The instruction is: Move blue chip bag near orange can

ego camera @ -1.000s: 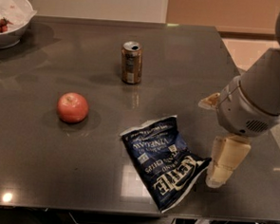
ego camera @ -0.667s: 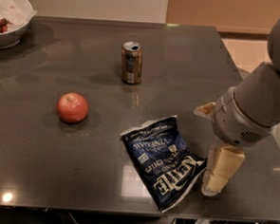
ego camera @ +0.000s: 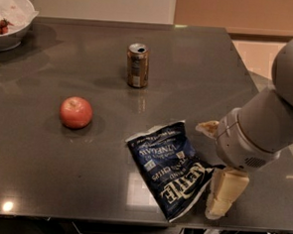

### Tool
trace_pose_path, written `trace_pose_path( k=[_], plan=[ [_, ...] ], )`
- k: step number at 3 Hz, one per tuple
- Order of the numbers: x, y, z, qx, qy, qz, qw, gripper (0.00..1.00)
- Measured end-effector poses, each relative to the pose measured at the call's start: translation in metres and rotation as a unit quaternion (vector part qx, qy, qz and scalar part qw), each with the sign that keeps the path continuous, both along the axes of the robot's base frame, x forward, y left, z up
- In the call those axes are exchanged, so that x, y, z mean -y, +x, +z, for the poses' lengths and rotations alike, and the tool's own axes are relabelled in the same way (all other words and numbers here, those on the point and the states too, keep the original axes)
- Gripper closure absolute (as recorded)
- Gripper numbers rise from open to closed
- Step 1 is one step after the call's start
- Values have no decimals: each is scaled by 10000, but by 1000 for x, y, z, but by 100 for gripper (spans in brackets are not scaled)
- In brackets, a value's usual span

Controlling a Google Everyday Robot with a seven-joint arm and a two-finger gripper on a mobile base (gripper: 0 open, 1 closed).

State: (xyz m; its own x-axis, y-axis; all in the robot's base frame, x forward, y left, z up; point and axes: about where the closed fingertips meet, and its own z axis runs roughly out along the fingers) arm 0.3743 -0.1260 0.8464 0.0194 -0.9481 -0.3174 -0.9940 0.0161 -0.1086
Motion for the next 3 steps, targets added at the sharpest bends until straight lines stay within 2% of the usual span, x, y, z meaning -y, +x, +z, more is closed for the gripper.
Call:
trace_pose_path(
  k=[1, 2, 3],
  plan=[
    [-6, -11, -5, 96, 31, 130, 9999, 3],
    [-12, -24, -9, 141, 44, 267, 9995, 28],
    [-13, -27, -9, 121, 65, 270, 9995, 49]
  ],
)
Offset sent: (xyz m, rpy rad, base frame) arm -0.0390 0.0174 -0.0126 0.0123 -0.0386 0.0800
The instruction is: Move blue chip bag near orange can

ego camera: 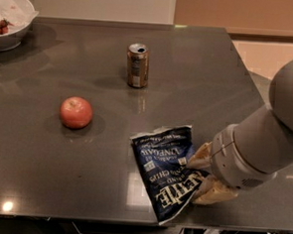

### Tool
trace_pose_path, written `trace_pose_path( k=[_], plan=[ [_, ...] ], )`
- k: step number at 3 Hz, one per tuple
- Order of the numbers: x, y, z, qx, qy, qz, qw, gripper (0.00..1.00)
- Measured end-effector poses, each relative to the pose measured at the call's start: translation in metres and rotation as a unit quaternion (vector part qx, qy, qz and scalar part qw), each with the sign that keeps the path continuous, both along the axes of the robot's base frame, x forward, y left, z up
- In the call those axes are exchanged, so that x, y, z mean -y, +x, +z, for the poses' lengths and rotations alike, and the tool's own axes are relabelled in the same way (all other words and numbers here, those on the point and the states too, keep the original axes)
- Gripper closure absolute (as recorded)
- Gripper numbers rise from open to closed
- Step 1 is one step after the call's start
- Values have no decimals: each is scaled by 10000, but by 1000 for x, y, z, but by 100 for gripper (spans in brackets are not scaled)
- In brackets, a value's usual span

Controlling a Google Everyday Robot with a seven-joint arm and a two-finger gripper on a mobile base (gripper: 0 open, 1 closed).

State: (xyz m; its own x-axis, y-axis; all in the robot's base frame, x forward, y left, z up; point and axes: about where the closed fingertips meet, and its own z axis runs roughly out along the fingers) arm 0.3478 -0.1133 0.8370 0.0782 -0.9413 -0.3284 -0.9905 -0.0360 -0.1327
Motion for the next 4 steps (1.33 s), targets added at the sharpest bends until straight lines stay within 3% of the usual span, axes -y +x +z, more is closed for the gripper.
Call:
trace_pose_path(
  k=[1, 2, 4],
  plan=[
    [1, 1, 0, -17, 7, -26, 10000, 73],
    [9, 30, 11, 112, -83, -270, 9995, 96],
    [23, 125, 39, 528, -192, -1009, 9933, 100]
  ],
)
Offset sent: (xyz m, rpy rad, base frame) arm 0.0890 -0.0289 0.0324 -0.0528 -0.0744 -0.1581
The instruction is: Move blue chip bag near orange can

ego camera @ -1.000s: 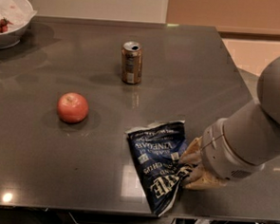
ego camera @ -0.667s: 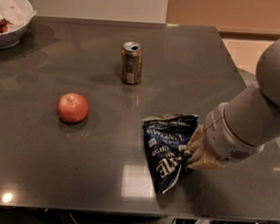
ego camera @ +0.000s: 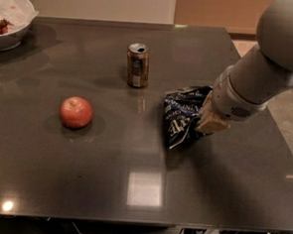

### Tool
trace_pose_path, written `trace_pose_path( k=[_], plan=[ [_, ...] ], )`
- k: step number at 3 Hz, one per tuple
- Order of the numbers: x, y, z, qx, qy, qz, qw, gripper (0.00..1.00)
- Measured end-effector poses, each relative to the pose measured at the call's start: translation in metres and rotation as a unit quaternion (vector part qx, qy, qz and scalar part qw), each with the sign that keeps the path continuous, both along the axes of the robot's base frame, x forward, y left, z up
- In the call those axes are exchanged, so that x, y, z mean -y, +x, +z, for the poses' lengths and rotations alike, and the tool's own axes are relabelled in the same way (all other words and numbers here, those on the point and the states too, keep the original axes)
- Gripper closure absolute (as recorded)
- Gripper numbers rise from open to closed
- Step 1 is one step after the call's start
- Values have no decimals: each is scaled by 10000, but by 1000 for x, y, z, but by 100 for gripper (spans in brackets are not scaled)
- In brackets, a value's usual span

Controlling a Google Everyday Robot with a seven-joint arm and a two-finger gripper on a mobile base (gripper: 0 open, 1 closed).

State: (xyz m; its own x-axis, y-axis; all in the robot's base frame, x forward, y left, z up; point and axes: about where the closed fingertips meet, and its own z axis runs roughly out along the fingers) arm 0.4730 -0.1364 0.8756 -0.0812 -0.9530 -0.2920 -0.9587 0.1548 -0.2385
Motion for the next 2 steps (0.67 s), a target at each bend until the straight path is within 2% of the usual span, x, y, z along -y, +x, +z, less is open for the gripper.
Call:
trace_pose_path(
  k=[2],
  plan=[
    [-5, 76, 3, -20, 160, -647, 9978, 100]
  ],
)
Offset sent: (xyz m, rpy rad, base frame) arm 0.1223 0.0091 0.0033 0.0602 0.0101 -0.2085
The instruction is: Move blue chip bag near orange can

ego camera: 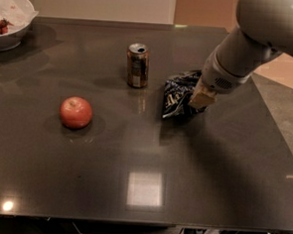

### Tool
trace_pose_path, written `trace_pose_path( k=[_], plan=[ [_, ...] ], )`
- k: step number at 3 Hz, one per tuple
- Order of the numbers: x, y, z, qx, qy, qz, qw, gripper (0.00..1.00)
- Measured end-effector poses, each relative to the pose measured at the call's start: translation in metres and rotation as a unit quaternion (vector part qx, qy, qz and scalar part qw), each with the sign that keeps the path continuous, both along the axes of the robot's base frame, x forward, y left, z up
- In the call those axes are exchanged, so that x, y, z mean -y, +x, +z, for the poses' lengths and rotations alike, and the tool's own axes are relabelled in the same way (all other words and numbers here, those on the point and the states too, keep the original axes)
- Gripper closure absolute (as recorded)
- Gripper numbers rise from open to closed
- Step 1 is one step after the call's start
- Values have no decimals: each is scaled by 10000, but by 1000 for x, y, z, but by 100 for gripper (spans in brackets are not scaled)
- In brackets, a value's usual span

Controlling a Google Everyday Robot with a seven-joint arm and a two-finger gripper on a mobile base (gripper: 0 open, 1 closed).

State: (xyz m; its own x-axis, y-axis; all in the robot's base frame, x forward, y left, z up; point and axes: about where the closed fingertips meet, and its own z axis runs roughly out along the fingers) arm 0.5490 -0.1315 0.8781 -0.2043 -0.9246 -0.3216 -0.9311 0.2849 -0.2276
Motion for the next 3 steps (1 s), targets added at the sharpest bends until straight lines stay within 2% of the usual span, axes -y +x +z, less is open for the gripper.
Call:
trace_pose_path(
  k=[1, 2, 3],
  plan=[
    [-8, 31, 1, -12, 113, -247, 9996, 100],
    [-16, 57, 2, -44, 149, -424, 9990, 83],
    [-24, 77, -2, -95, 170, -545, 9983, 59]
  ],
)
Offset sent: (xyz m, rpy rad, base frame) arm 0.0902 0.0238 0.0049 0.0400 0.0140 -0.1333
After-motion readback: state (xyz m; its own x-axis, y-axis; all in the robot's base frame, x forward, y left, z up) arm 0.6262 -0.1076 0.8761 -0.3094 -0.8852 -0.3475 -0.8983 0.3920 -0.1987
